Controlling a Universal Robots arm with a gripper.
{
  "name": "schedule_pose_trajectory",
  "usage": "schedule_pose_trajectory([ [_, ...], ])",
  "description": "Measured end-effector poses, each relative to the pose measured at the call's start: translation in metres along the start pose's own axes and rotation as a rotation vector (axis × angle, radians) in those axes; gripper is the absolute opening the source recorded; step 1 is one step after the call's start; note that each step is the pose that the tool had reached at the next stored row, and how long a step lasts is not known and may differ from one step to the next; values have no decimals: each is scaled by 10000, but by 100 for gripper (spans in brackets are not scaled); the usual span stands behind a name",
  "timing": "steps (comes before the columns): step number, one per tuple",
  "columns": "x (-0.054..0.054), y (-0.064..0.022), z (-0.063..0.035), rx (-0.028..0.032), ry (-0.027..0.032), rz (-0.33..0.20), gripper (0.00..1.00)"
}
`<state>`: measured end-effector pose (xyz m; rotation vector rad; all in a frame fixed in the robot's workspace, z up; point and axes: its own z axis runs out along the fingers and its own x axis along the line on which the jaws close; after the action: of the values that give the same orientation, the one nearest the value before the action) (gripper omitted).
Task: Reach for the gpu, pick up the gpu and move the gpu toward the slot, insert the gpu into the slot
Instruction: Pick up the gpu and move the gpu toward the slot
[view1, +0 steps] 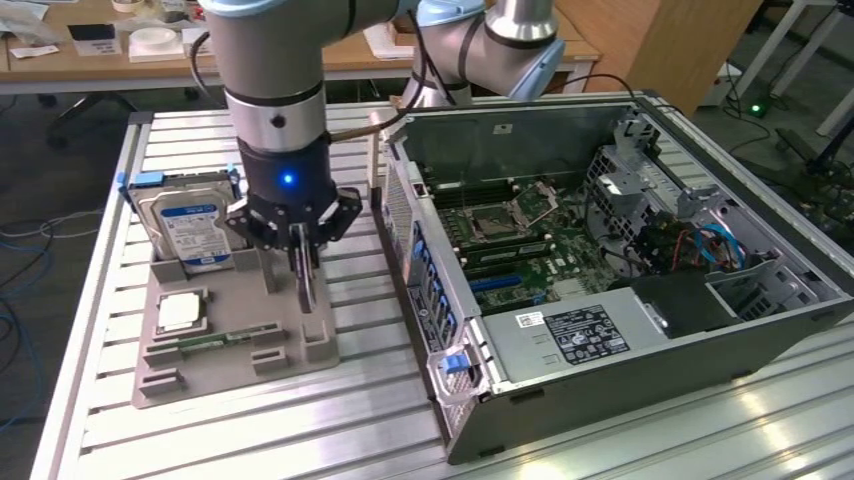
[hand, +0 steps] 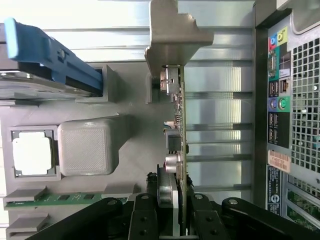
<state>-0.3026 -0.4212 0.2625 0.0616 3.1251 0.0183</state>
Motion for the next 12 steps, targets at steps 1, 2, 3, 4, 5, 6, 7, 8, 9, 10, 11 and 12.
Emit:
schedule_pose_trajectory([
  [1,0,0,-24,1,1,0,28],
  [2,-1,1,-44,0,0,0,28],
  [3,-1,1,-68,1,1,0,28],
  [4,-1,1,-94,1,1,1,28],
  [5,-2,1,-122,0,0,1,28],
  [6,-2,2,-150,0,0,1,28],
  [7,-3,2,-183,1,0,0,28],
  [8,-3,2,-215,1,0,0,28],
  [9,-4,3,-249,1,0,0,28],
  [10,-4,3,-284,1,0,0,28],
  [11,-5,4,-313,1,0,0,28],
  [12,-5,4,-344,1,0,0,28],
])
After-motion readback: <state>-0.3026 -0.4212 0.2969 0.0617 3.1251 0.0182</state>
